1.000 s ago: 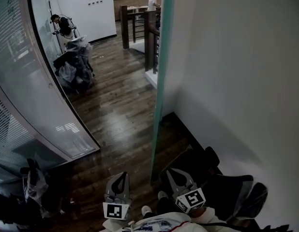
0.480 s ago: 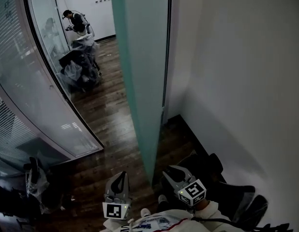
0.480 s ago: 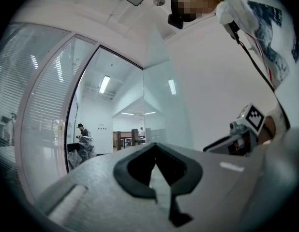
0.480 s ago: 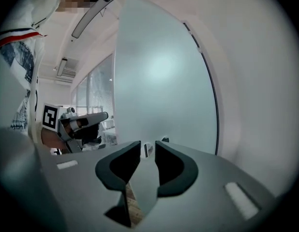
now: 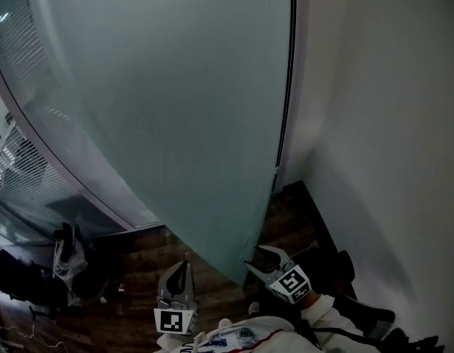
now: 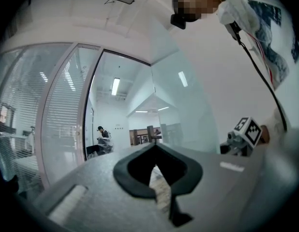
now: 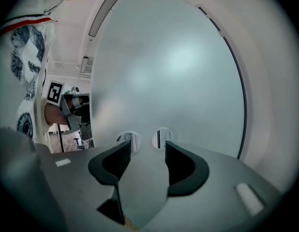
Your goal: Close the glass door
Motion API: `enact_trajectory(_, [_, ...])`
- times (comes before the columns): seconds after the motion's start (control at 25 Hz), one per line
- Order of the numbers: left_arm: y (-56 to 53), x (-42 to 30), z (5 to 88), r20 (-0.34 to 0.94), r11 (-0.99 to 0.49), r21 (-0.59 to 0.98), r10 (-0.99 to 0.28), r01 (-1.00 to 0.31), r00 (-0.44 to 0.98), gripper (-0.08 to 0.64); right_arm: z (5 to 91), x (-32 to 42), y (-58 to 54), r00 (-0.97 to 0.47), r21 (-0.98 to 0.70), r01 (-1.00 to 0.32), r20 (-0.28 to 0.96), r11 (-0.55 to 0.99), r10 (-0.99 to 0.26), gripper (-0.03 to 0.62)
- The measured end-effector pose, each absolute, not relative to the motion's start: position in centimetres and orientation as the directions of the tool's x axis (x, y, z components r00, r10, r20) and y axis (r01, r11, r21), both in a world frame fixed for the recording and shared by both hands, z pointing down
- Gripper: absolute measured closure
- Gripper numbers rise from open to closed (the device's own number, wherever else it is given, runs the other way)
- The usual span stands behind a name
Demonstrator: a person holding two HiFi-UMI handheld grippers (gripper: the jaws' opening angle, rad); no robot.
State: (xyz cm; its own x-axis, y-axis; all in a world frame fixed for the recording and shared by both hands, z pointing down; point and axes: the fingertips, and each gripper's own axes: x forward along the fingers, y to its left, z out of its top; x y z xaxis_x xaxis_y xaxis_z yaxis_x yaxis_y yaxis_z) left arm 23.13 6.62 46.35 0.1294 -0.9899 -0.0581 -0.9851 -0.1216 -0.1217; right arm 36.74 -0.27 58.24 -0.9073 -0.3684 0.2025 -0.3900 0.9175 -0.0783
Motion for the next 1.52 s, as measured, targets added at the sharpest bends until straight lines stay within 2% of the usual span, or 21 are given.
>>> enact_trajectory(0.2, [6.5,21.6,45.9,-0.057,-0.046,-0.147,-0.997,-0.988,0.055,0.561,58.4,33.9,-0.7,-0.954,-0.089,-0.255,0.183,0.963,-0.236,0.314])
enact_trajectory(0.4, [6.3,21.5,45.4,-0.055,-0.004,-0.182,-0.998,-0.983,0.015,0.561,58.6,31.0,-0.7,-0.971,-0.063,-0.172,0.181,0.983,-0.158,0.309])
enact_trajectory(0.44, [6.5,21.5,45.2,-0.057,0.004,-0.186,-0.998,-0.983,0.007,0.561,58.6,30.4,-0.6,-0.970,-0.042,-0.170,0.186,0.985,-0.160,0.315])
enact_trajectory(0.52, [6.4,21.4,44.5,-0.075,0.025,-0.193,-0.997,-0.981,-0.011,0.561,58.7,29.5,-0.8,-0.964,0.005,-0.188,0.189,0.982,-0.186,0.378])
enact_trajectory(0.8, [7.2,21.2,45.8,-0.042,0.086,-0.180,-0.996,-0.980,-0.080,0.561,58.5,28.9,-1.3,-0.959,-0.005,-0.252,0.136,0.968,-0.249,0.388])
enact_trajectory(0.92, [7.2,20.8,46.3,-0.026,0.101,-0.172,-0.995,-0.980,-0.097,0.561,58.6,28.1,-1.5,-0.949,-0.009,-0.267,0.174,0.964,-0.261,0.397])
enact_trajectory(1.08, [7.0,20.3,46.5,-0.021,0.098,-0.174,-0.995,-0.980,-0.096,0.561,58.3,27.0,-1.5,-0.906,0.113,-0.292,0.287,0.950,-0.312,0.426])
enact_trajectory(1.28, [6.3,18.7,46.9,-0.002,0.125,-0.169,-0.992,-0.978,-0.127,0.561,58.5,25.5,-2.1,-0.918,0.043,-0.284,0.277,0.958,-0.284,0.444])
enact_trajectory(1.52, [4.5,17.4,46.8,-0.047,0.117,-0.125,-0.993,-0.985,-0.112,0.561,59.0,24.0,-2.6,-0.924,0.003,-0.294,0.255,0.956,-0.285,0.454])
